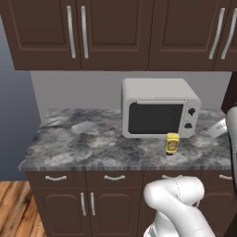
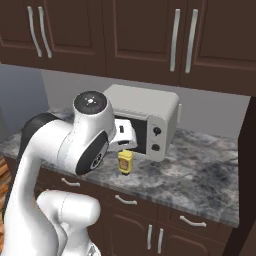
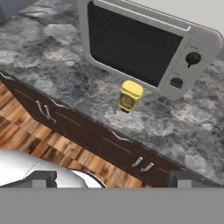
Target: Place the mustard and mayonnaise from the counter to the top shelf of the fridge. If the existing items in the fridge are on the top shelf, move them to other shelves.
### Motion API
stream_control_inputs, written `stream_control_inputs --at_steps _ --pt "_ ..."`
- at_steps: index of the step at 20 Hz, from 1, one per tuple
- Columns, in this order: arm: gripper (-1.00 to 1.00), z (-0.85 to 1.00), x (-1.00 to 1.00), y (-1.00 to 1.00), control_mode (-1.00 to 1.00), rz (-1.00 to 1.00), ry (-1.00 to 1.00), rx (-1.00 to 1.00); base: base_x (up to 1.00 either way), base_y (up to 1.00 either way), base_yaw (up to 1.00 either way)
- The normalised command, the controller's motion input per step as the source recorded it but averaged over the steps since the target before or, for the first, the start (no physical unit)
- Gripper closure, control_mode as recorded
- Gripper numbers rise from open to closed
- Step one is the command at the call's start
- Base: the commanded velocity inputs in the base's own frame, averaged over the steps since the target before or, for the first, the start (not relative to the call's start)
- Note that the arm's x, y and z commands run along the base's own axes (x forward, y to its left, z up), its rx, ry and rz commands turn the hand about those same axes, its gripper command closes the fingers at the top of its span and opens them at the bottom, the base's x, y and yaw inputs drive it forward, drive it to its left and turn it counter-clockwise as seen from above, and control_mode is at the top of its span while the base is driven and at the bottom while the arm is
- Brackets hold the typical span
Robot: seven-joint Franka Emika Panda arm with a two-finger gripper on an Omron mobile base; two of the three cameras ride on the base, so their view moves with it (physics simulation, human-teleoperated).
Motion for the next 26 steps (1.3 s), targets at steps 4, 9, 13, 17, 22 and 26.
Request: stream_control_inputs --at_steps 4,9,13,17,22,26 --pt "-1.0 -0.36 0.97 -0.1 -1.0 0.13 0.02 0.0 0.0 0.0 0.0" --pt "-1.0 -0.55 0.99 -0.02 -1.0 0.16 0.0 0.0 0.0 0.0 0.0" --pt "-1.0 -0.49 0.82 -0.03 -1.0 0.18 0.0 0.0 0.0 0.0 0.0" --pt "-1.0 -0.48 0.41 -0.06 -1.0 0.19 0.0 0.0 0.0 0.0 0.0" --pt "-1.0 -0.5 0.24 -0.19 -1.0 0.15 0.0 0.0 0.0 0.0 0.0" --pt "-1.0 -0.48 0.17 -0.39 -1.0 0.17 0.0 0.04 0.0 0.0 0.0"
